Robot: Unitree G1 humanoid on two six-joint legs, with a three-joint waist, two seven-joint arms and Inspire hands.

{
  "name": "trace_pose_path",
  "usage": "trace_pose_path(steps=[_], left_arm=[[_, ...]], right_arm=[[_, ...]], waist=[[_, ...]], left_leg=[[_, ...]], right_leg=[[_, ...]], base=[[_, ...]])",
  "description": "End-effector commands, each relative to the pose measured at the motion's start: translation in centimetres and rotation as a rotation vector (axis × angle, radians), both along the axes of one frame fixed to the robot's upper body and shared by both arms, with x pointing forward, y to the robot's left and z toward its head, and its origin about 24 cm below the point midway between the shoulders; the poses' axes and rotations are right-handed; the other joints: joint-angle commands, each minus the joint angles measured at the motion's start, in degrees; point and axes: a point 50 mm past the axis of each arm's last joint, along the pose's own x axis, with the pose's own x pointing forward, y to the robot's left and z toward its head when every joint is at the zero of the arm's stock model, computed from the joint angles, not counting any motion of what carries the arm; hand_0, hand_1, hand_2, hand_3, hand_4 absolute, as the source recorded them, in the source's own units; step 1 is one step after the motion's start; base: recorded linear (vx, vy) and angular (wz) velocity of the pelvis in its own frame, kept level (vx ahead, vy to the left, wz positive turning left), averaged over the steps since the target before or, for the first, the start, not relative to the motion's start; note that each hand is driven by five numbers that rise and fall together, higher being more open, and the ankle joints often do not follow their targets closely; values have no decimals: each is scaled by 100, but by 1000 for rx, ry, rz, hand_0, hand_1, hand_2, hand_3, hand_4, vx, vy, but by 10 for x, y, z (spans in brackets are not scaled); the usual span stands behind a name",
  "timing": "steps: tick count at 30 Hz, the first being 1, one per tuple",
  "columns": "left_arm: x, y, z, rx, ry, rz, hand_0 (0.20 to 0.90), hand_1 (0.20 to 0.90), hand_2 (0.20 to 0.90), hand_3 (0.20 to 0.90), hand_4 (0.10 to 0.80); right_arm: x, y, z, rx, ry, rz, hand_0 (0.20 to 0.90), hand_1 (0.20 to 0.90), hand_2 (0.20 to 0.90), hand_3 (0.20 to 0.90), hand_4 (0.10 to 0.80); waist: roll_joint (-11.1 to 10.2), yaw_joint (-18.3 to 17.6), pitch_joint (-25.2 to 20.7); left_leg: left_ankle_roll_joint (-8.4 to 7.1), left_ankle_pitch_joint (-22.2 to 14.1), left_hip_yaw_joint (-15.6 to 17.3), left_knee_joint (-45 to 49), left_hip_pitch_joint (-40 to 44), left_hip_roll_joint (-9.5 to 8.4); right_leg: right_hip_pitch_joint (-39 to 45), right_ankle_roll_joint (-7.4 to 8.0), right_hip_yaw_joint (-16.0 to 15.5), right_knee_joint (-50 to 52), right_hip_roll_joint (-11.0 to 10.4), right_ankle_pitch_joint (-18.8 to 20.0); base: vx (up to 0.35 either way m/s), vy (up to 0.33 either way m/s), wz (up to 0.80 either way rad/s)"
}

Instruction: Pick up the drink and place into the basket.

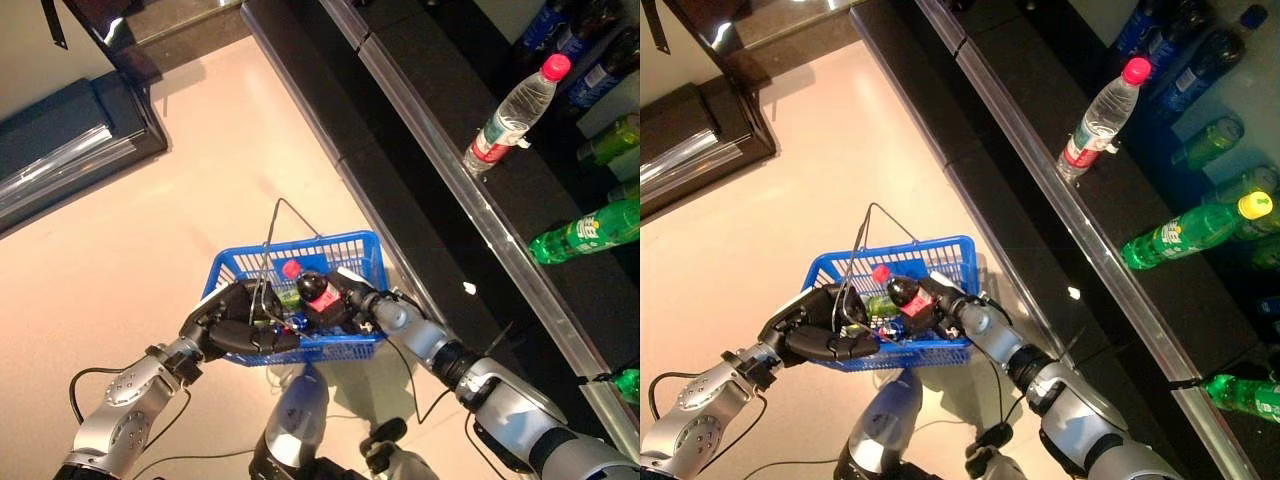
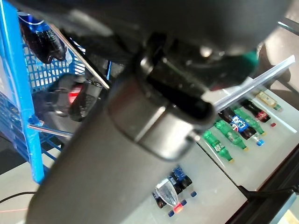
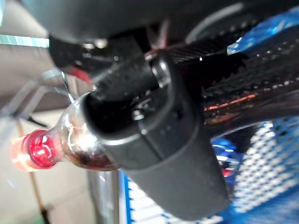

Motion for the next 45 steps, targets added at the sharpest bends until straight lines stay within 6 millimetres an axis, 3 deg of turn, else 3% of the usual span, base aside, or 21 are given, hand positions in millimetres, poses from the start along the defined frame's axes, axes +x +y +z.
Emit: trace_pose_path(steps=[1, 7, 12, 21, 25, 28, 29, 30, 38, 45], left_arm=[[-13, -50, 141, -371, -758, -401, 300, 300, 300, 200, 100], [-17, -51, 140, -358, -745, -432, 300, 300, 300, 200, 100], [-20, -56, 140, -363, -744, -461, 300, 300, 300, 200, 100], [-45, -86, 160, -469, -848, -749, 300, 300, 300, 200, 100], [-47, -98, 167, -467, -877, -793, 300, 300, 300, 200, 100], [-47, -101, 170, -478, -882, -791, 300, 300, 300, 200, 100], [-47, -101, 170, -479, -883, -789, 300, 300, 300, 200, 100], [-47, -102, 169, -482, -879, -783, 300, 300, 300, 200, 100], [-48, -101, 168, -510, -840, -770, 300, 300, 300, 200, 100], [-45, -90, 167, -515, -805, -731, 300, 300, 300, 200, 100]], right_arm=[[-2, 20, 4, -166, -22, 226, 300, 300, 300, 200, 100], [-9, 8, -21, -376, 201, 267, 300, 300, 300, 200, 100], [-11, -17, -40, -589, 336, 192, 300, 300, 300, 200, 100], [-16, -25, -52, -677, 396, 88, 300, 300, 300, 200, 100], [-22, -24, -60, -681, 408, 50, 300, 300, 300, 200, 100], [-26, -23, -64, -694, 421, 53, 382, 382, 382, 296, 196], [-27, -22, -66, -694, 426, 53, 382, 382, 382, 296, 196], [-31, -20, -69, -684, 439, 47, 900, 900, 900, 900, 800], [-37, -18, -75, -628, 462, 28, 900, 900, 900, 900, 800], [-15, -15, -52, -401, 302, -51, 900, 900, 900, 900, 800]], waist=[[95, 78, -313], [37, 268, -255], [19, 349, -203], [32, 372, -92], [40, 307, -108], [51, 264, -119], [56, 259, -120], [60, 242, -127], [99, 247, -161], [20, 196, -157]], left_leg=[[284, 247, 138, 252, -498, -260], [285, 299, 61, 218, -496, -248], [291, 344, 61, 169, -475, -224], [335, 390, 90, 94, -491, -217], [355, 401, 110, 56, -472, -217], [363, 394, 120, 71, -477, -230], [367, 389, 120, 74, -472, -231], [372, 383, 122, 73, -454, -226], [389, 402, 143, 26, -387, -207], [362, 398, 216, 9, -328, -134]], right_leg=[[-36, -321, -121, 320, 28, 98], [-19, -334, -201, 356, 67, 89], [-6, -354, -221, 363, 90, 97], [-50, -342, -234, 371, 76, 148], [-69, -321, -223, 381, 43, 174], [-99, -315, -210, 408, 22, 187], [-102, -313, -210, 416, 18, 190], [-112, -310, -208, 433, 13, 197], [-108, -295, -245, 455, -1, 220], [-86, -285, -262, 454, 10, 254]], base=[[12, -68, 3], [41, -53, 10], [49, -13, 3], [8, -1, 1], [13, 16, 0], [0, 0, 0], [0, 0, 0], [0, 0, 0], [5, -3, 0], [10, -4, 0]])
